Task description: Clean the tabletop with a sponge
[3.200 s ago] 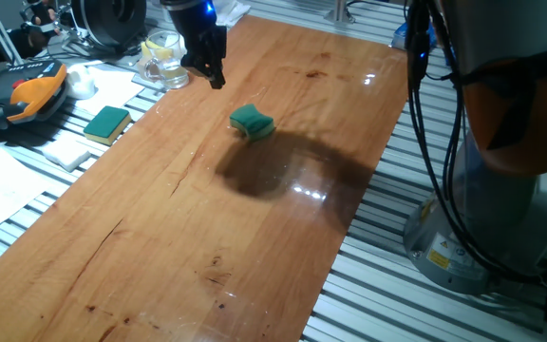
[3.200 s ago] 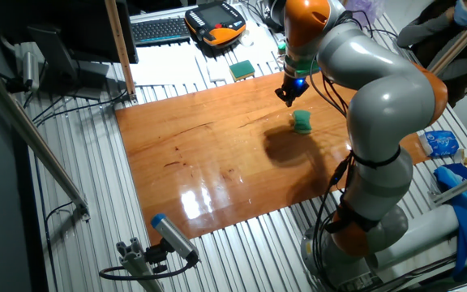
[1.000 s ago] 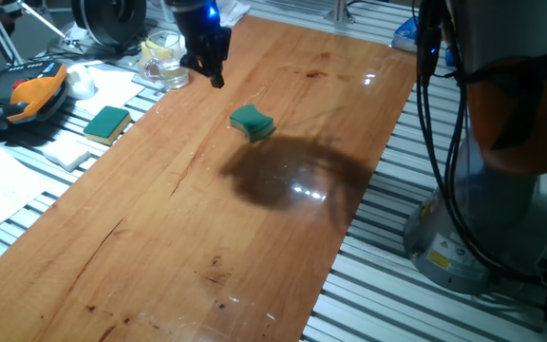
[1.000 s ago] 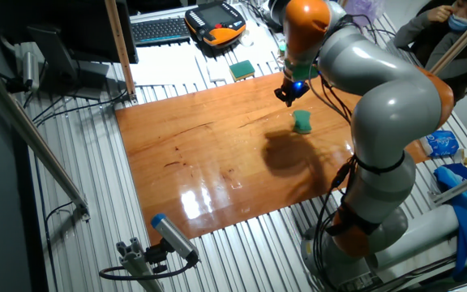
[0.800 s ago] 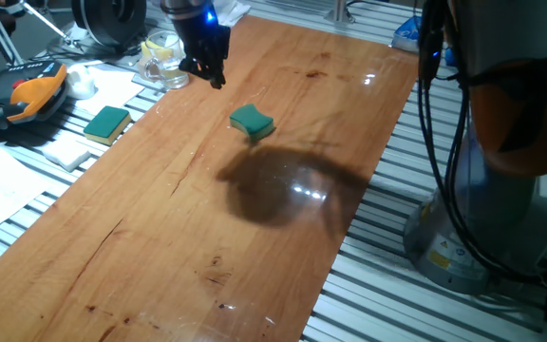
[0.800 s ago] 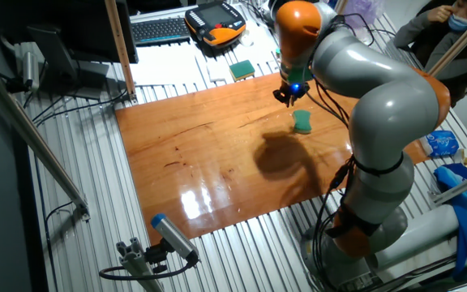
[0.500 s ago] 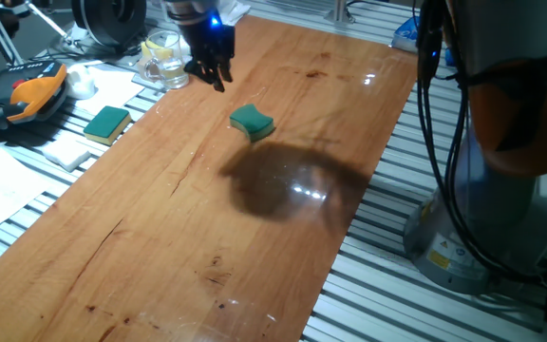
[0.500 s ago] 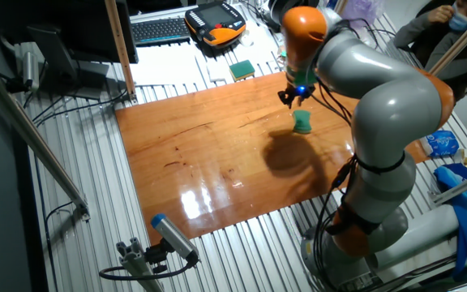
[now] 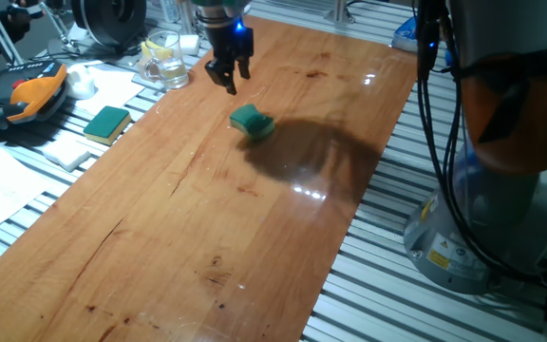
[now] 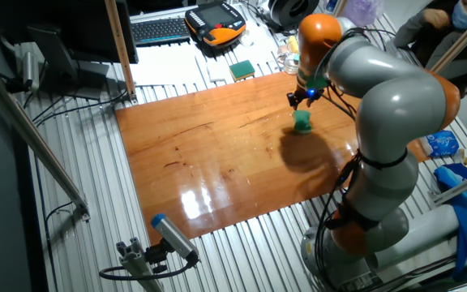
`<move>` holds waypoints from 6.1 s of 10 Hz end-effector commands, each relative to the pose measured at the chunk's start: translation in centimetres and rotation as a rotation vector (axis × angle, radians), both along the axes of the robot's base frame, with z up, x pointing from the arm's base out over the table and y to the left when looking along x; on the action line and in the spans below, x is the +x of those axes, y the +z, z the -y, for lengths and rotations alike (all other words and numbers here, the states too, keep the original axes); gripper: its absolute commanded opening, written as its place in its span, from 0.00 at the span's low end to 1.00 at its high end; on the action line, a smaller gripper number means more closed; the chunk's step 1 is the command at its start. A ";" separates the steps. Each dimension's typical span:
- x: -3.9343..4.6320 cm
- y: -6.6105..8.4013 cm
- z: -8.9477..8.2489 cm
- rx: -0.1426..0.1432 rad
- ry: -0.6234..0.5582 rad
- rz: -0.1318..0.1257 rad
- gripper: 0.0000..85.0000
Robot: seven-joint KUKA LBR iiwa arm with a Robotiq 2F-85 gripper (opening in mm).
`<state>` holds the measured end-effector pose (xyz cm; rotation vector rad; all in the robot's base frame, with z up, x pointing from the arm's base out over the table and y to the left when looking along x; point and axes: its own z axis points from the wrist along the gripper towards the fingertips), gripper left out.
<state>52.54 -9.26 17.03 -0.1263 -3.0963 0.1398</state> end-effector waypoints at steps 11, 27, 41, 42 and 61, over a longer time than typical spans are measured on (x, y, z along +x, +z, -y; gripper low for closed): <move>0.40 -7.0 3.7 0.051 -0.044 0.057 0.80; 0.20 -10.6 4.8 0.058 -0.107 -0.055 0.80; -0.19 -13.0 3.5 0.037 -0.147 0.068 0.80; -0.14 -13.4 3.7 0.040 -0.143 0.080 0.80; 1.28 -13.4 3.5 0.046 -0.133 0.103 0.60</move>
